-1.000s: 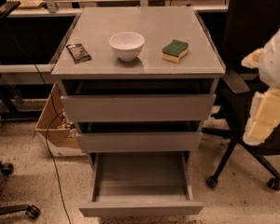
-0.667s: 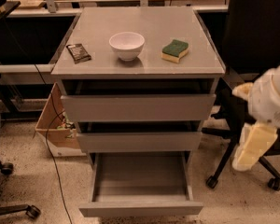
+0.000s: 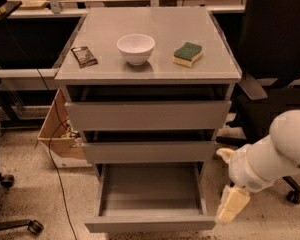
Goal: Close bottom drawer
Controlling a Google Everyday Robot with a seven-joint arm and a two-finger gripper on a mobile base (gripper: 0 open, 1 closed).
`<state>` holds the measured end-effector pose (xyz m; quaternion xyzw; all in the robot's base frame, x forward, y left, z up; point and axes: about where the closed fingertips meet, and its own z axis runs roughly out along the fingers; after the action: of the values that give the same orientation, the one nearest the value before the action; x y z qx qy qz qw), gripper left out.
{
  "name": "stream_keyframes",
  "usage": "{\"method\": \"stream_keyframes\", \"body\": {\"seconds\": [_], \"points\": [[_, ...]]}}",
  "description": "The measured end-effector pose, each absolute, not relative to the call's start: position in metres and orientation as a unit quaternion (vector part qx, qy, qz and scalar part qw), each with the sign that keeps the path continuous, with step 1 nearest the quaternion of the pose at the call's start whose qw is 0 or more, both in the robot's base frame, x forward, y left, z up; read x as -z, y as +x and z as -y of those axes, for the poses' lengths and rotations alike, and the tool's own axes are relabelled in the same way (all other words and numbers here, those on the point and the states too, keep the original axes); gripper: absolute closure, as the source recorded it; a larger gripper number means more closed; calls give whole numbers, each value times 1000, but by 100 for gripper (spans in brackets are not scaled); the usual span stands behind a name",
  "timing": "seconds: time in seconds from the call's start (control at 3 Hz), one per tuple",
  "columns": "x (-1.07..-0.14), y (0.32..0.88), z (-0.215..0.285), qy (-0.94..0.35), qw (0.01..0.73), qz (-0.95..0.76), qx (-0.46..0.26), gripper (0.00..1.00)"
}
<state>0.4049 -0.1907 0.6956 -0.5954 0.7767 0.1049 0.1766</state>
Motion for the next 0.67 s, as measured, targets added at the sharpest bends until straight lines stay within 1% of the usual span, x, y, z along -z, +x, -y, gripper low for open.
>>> {"method": "stream_keyframes", "body": {"seconds": [0.33,0.67], "points": [[-609,399,168,-584,176,-778,-147,0],[-604,398,165,-583,174,-779,-148,0]]}}
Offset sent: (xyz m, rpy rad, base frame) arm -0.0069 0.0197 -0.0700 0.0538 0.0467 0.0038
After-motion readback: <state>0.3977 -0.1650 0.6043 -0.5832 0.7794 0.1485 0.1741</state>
